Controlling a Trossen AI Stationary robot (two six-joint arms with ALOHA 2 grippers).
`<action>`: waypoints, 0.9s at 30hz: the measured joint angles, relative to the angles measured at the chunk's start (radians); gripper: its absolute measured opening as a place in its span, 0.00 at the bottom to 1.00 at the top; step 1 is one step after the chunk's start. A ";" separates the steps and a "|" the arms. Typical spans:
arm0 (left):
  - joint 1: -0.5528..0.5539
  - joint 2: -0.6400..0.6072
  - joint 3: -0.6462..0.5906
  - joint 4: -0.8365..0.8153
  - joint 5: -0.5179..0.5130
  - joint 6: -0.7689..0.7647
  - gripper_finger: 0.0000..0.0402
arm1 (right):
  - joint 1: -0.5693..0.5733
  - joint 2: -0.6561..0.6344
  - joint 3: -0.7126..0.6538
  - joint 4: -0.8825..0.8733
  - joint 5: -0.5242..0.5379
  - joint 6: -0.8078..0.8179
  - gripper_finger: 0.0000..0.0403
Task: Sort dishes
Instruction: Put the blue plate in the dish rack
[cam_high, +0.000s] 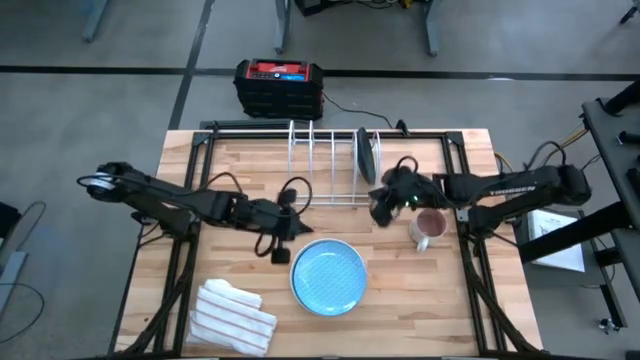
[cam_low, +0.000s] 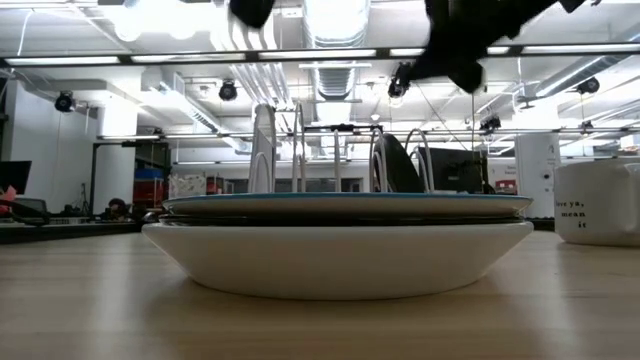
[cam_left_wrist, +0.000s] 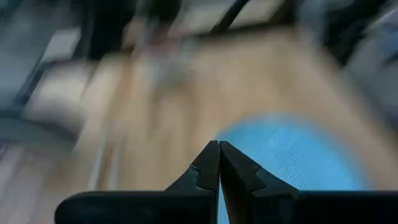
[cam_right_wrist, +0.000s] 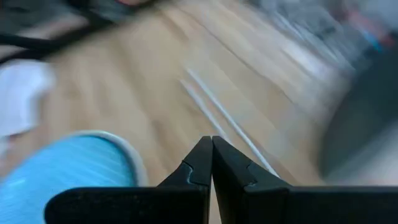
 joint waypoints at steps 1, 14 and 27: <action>-0.013 0.004 0.009 0.066 0.040 0.033 0.00 | 0.027 0.003 -0.018 0.095 -0.012 -0.063 0.00; -0.094 0.025 -0.008 0.188 -0.252 0.036 0.00 | 0.222 0.004 -0.154 0.525 -0.123 -0.512 0.01; -0.094 0.158 -0.012 0.408 -0.413 -0.121 0.00 | 0.202 0.000 -0.165 0.323 -0.047 -0.452 0.01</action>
